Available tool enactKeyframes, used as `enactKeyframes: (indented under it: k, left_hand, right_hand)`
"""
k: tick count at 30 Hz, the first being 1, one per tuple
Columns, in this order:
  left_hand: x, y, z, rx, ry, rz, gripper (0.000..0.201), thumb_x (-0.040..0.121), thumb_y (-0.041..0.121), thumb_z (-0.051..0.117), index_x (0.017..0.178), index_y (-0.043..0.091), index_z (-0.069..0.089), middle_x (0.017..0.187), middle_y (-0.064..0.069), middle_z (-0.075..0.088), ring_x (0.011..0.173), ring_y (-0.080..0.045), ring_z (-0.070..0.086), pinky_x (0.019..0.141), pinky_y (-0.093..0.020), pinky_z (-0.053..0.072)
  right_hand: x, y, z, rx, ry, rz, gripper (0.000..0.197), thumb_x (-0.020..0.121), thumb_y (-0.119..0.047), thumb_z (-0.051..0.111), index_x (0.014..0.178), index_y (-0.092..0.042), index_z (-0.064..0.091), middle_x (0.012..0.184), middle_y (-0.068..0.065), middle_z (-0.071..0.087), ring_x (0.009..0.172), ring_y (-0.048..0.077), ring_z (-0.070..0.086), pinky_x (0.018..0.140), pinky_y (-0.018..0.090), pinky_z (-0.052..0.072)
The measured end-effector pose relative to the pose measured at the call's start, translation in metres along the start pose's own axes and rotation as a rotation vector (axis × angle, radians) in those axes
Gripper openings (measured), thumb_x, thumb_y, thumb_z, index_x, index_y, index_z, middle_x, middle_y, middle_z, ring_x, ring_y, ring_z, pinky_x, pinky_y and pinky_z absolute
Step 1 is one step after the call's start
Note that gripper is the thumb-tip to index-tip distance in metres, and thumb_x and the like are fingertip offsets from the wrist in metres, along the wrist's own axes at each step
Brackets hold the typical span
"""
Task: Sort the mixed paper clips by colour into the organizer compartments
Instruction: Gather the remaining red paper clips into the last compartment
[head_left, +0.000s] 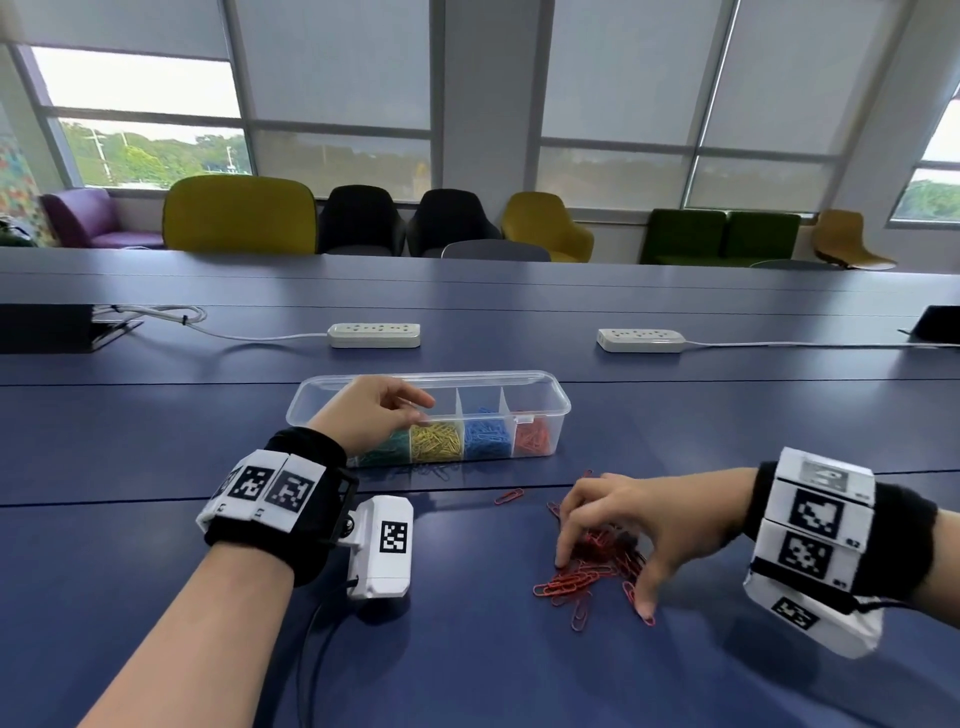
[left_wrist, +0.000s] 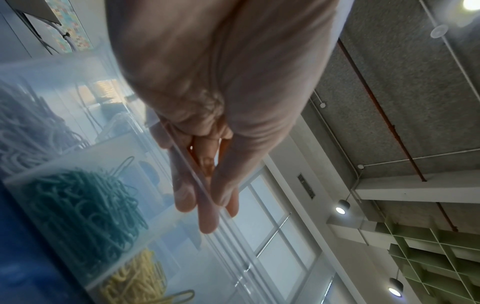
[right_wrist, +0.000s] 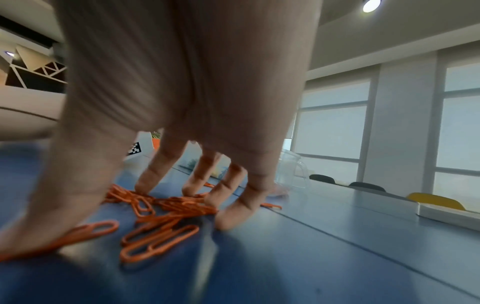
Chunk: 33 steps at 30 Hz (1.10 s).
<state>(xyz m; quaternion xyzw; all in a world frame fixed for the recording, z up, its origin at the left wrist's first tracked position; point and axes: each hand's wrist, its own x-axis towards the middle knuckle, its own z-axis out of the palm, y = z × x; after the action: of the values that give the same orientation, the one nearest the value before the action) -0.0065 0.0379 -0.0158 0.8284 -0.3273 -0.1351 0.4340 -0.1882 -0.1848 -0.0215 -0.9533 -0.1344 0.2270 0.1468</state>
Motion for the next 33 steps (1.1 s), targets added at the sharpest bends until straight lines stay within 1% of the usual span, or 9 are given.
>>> enactKeyframes:
  k: [4, 8, 12, 17, 21, 25, 27, 31, 33]
  left_hand:
    - [0.0, 0.0, 0.0, -0.009, 0.0, 0.002, 0.02, 0.088, 0.005, 0.059, 0.082, 0.025, 0.061, 0.093, -0.013, 0.069, 0.097, -0.024, 0.062, 0.097, -0.034, 0.044]
    - [0.0, 0.0, 0.0, -0.01, 0.0, 0.008, 0.016, 0.089, 0.005, 0.059, 0.086, 0.021, 0.062, 0.091, -0.013, 0.069, 0.092, -0.02, 0.06, 0.093, -0.032, 0.045]
    - [0.001, -0.002, 0.0, -0.018, 0.006, 0.01, 0.016, 0.088, 0.005, 0.06, 0.086, 0.021, 0.062, 0.091, -0.013, 0.069, 0.087, -0.018, 0.058, 0.081, -0.021, 0.043]
    - [0.003, -0.003, 0.0, -0.019, 0.005, 0.008, 0.02, 0.088, 0.005, 0.06, 0.083, 0.024, 0.061, 0.087, -0.01, 0.068, 0.087, -0.017, 0.058, 0.084, -0.024, 0.043]
    - [0.002, -0.003, 0.0, -0.025, 0.004, 0.012, 0.02, 0.088, 0.004, 0.059, 0.084, 0.024, 0.061, 0.09, -0.015, 0.07, 0.089, -0.019, 0.059, 0.093, -0.032, 0.044]
    - [0.002, -0.003, -0.001, -0.026, 0.009, 0.013, 0.02, 0.088, 0.005, 0.06, 0.083, 0.025, 0.062, 0.095, -0.019, 0.069, 0.089, -0.02, 0.059, 0.094, -0.034, 0.045]
    - [0.002, -0.003, -0.001, -0.021, 0.006, 0.015, 0.021, 0.088, 0.006, 0.06, 0.083, 0.026, 0.062, 0.094, -0.016, 0.069, 0.089, -0.019, 0.059, 0.093, -0.034, 0.045]
    - [0.001, -0.002, -0.001, -0.023, -0.001, 0.017, 0.018, 0.088, 0.006, 0.06, 0.085, 0.024, 0.062, 0.096, -0.017, 0.07, 0.09, -0.019, 0.059, 0.089, -0.029, 0.044]
    - [0.001, -0.002, -0.001, -0.025, -0.001, 0.016, 0.017, 0.089, 0.007, 0.059, 0.086, 0.023, 0.062, 0.097, -0.016, 0.07, 0.091, -0.019, 0.059, 0.088, -0.027, 0.044]
  right_hand:
    - [0.01, 0.0, 0.0, 0.12, 0.057, 0.038, 0.042, 0.071, -0.025, 0.081, 0.106, -0.036, 0.062, 0.101, -0.015, 0.041, 0.094, 0.007, 0.044, 0.086, 0.01, 0.038]
    - [0.025, 0.001, -0.002, 0.173, 0.153, 0.065, 0.016, 0.077, -0.024, 0.077, 0.085, -0.031, 0.066, 0.089, -0.009, 0.053, 0.071, 0.005, 0.053, 0.082, 0.039, 0.052]
    - [0.032, 0.002, -0.006, 0.181, 0.193, 0.122, 0.019, 0.082, -0.016, 0.071, 0.074, -0.031, 0.061, 0.072, -0.014, 0.063, 0.053, -0.003, 0.056, 0.066, 0.031, 0.056]
    - [0.037, 0.013, -0.009, 0.142, 0.271, 0.182, 0.021, 0.082, -0.015, 0.067, 0.07, -0.031, 0.06, 0.052, -0.025, 0.06, 0.052, 0.01, 0.058, 0.07, 0.033, 0.057]
    - [0.034, 0.014, -0.026, 0.224, 0.335, 0.165, 0.016, 0.082, -0.012, 0.07, 0.074, -0.025, 0.065, 0.053, -0.015, 0.063, 0.05, 0.007, 0.059, 0.062, 0.023, 0.055]
    - [0.035, 0.008, -0.066, 0.444, 0.59, 0.111, 0.003, 0.081, -0.007, 0.07, 0.084, -0.007, 0.069, 0.062, -0.001, 0.066, 0.052, 0.009, 0.059, 0.057, 0.018, 0.053]
    - [0.042, 0.009, -0.083, 0.474, 0.708, 0.133, 0.006, 0.08, -0.011, 0.071, 0.085, -0.008, 0.07, 0.067, 0.005, 0.066, 0.056, 0.012, 0.059, 0.058, 0.018, 0.054]
    - [0.06, 0.008, -0.084, 0.03, 0.746, 0.246, 0.021, 0.082, -0.032, 0.069, 0.095, -0.016, 0.069, 0.083, -0.006, 0.064, 0.066, -0.003, 0.054, 0.061, 0.006, 0.04]
    - [0.055, 0.0, -0.075, -0.08, 0.843, 0.216, 0.024, 0.087, -0.038, 0.062, 0.088, -0.014, 0.068, 0.083, -0.004, 0.062, 0.065, 0.001, 0.05, 0.06, 0.01, 0.036]
